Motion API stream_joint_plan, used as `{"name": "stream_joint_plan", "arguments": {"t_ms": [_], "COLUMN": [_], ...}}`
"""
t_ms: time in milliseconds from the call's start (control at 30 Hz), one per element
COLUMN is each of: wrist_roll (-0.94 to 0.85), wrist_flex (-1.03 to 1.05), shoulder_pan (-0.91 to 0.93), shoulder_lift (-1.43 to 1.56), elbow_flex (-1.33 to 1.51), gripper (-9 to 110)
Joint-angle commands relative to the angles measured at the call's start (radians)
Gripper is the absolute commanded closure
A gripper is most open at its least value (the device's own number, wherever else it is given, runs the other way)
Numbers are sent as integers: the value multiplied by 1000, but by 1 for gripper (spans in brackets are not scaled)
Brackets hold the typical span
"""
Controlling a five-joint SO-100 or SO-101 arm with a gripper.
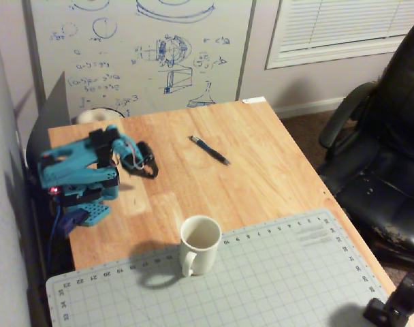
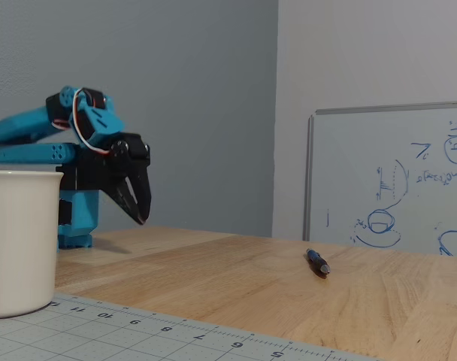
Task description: Touch the pen.
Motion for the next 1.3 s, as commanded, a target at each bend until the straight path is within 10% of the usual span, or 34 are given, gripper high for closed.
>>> {"name": "stream_joint_plan", "arguments": {"t_ms": [0,533,1267], "wrist_roll": [5,-6,8], "wrist_flex": [-81,-169,-181], "shoulder_pan": [-14,-77,-118], "shoulder_lift": [-451,-1511,-1985], "elbow_flex": [-388,-1365,-1888], "gripper": [101,101,101]}}
